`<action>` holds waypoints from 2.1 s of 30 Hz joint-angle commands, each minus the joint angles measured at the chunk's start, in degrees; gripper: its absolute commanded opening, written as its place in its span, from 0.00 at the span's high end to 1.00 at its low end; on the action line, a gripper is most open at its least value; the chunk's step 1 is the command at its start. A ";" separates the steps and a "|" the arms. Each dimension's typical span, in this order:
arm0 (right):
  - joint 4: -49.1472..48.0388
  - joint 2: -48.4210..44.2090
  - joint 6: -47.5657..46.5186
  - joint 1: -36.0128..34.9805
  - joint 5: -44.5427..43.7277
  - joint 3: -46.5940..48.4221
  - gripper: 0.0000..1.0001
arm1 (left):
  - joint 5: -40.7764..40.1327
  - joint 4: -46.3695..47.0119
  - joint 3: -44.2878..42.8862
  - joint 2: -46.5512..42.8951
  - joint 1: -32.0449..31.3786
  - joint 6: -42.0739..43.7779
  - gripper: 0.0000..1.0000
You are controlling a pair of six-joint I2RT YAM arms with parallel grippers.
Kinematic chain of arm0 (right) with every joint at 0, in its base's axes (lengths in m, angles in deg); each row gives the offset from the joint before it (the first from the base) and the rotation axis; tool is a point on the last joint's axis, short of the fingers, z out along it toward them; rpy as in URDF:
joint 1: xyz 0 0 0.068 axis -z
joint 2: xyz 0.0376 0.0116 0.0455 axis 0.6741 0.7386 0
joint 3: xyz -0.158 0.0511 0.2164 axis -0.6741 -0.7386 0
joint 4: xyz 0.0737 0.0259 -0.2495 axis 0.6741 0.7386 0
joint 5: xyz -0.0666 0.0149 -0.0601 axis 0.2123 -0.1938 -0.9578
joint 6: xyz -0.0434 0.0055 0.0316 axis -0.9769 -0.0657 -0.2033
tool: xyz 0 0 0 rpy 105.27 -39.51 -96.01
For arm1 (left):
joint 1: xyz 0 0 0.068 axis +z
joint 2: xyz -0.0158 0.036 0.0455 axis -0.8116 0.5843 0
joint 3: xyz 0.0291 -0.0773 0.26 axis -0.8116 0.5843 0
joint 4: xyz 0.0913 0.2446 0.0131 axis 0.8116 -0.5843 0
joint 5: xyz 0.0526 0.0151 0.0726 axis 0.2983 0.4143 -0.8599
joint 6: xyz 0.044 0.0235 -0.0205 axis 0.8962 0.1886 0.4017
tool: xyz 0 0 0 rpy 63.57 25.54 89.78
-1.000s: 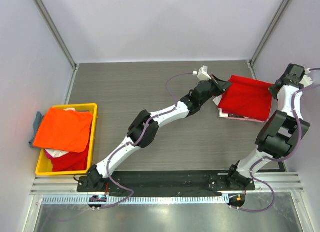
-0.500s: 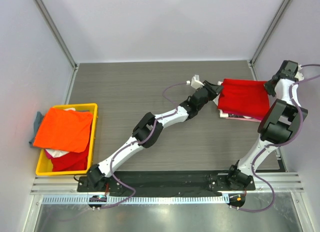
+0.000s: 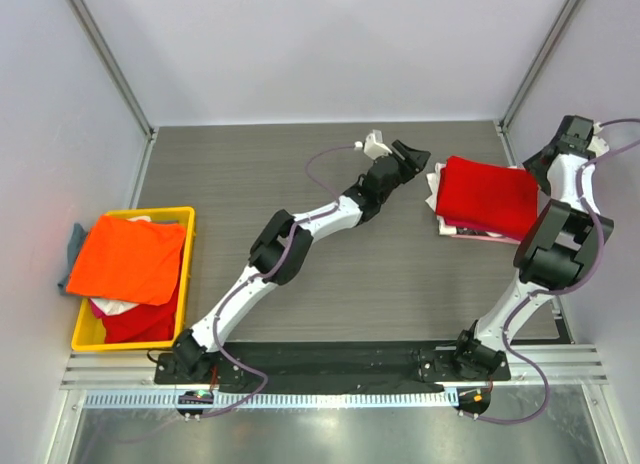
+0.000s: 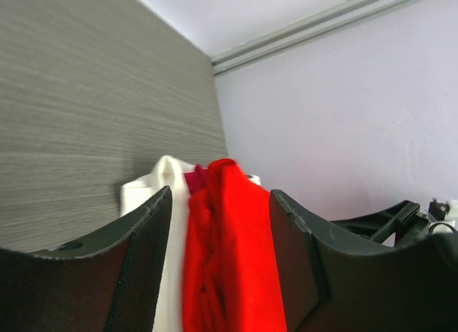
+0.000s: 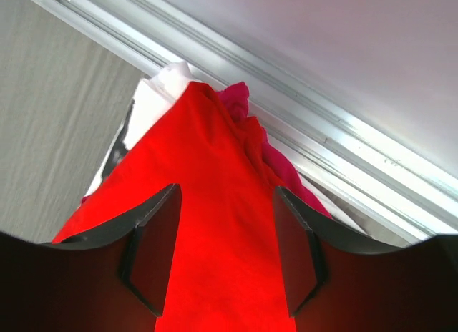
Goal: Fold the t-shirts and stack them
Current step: Reset both grippers
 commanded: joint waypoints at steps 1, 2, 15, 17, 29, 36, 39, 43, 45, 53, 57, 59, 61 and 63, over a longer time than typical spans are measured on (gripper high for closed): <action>-4.48 -10.83 -1.82 1.30 -3.53 -0.04 0.45 | 3.82 3.26 1.93 -10.49 -0.46 5.76 0.44; -4.56 -11.53 -1.91 1.30 -1.17 -0.74 0.48 | 5.06 2.21 1.93 -10.85 -0.55 5.94 0.46; -2.46 -9.97 -1.56 0.07 -3.61 -6.02 0.99 | 11.40 -1.84 19.58 -25.78 -0.91 8.65 0.57; -2.37 -7.16 -1.39 0.07 -4.22 -5.41 0.99 | 11.40 -2.02 24.51 -28.59 -0.56 9.10 0.57; -2.81 -0.47 -1.03 -0.46 -11.42 -4.00 0.99 | 12.54 -5.53 33.49 -37.04 0.94 11.83 0.58; -1.14 -1.08 -3.23 -5.02 -24.09 -1.11 0.99 | 13.42 -10.97 36.02 -42.31 1.91 14.89 0.57; -0.79 -4.15 -2.70 -6.34 -21.10 -0.93 0.99 | 12.98 -13.17 39.10 -46.95 2.52 18.57 0.54; -0.87 -9.68 -4.63 -10.82 -17.52 -2.42 0.99 | 11.14 -18.35 43.23 -53.38 3.66 21.76 0.52; -1.14 -12.40 -5.34 -14.15 -15.92 -3.30 0.99 | 10.87 -19.15 47.17 -56.01 4.98 22.46 0.52; -9.12 -22.69 -9.65 -29.62 -13.29 -14.98 0.97 | 6.75 -21.00 64.06 -72.89 11.22 24.56 0.49; -15.27 -28.75 -10.96 -37.97 -11.52 -22.97 0.95 | -0.02 -24.33 73.45 -82.38 13.68 27.47 0.42; -18.35 -32.27 -11.05 -42.26 -11.08 -28.16 0.95 | -2.65 -26.27 76.63 -87.81 14.47 28.96 0.39; -20.20 -34.47 -11.58 -45.09 -10.38 -33.50 0.95 | -5.47 -27.50 81.46 -91.25 15.09 29.75 0.37; -23.54 -38.16 -12.46 -50.36 -11.77 -39.56 0.94 | -6.87 -27.42 87.08 -95.91 15.27 31.24 0.36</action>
